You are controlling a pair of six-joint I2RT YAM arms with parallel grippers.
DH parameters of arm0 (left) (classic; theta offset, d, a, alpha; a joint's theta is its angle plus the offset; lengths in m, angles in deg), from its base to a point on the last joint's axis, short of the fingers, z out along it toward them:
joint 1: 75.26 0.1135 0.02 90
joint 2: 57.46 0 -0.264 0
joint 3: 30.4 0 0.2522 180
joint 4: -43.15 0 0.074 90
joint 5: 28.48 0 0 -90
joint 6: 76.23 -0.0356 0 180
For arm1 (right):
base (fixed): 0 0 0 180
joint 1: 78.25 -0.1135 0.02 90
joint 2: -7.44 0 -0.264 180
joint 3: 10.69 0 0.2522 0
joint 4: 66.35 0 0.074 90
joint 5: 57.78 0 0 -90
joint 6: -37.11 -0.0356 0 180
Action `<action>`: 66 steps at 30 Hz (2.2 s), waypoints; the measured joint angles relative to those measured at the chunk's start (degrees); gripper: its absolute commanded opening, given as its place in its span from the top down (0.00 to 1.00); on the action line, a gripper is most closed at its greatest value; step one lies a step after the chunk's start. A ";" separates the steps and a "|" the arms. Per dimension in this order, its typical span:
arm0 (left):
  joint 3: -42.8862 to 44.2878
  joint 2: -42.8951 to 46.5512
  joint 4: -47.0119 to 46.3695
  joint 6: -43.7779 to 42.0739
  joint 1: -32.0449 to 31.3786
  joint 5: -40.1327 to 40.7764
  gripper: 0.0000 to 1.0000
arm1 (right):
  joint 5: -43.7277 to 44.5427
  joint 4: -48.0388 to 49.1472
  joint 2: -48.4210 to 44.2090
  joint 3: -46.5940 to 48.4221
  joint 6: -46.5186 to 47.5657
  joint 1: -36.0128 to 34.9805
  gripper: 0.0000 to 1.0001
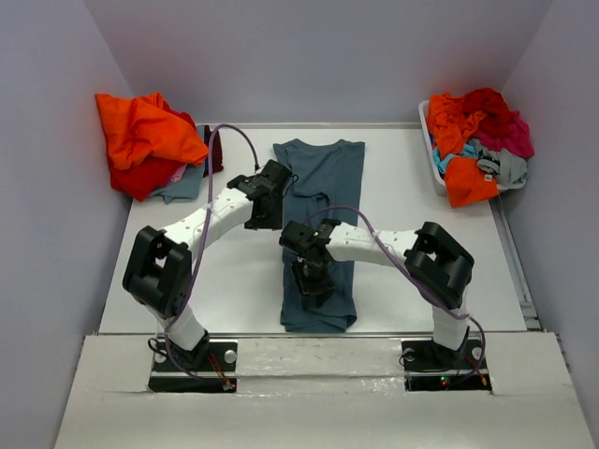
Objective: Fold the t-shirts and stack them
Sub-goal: Fold the tshirt
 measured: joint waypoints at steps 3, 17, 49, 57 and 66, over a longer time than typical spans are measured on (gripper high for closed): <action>-0.24 1.27 -0.09 0.07 0.09 0.00 0.44 | 0.02 0.00 -0.11 -1.07 -0.37 0.00 0.53; -0.24 2.16 -0.52 0.04 0.92 0.00 0.44 | 1.07 -0.44 -2.78 -2.16 -1.86 0.00 0.57; -2.08 3.32 -1.25 -0.26 3.32 -0.02 0.44 | 1.75 -0.59 1.16 0.28 -0.20 0.00 0.93; -2.08 3.32 -1.25 -0.28 3.50 -0.02 0.44 | 1.84 -1.62 1.16 1.01 -0.31 0.00 0.93; -2.08 3.32 -1.25 -0.31 3.50 0.00 0.44 | 1.90 -3.52 0.26 1.75 -0.13 0.00 0.93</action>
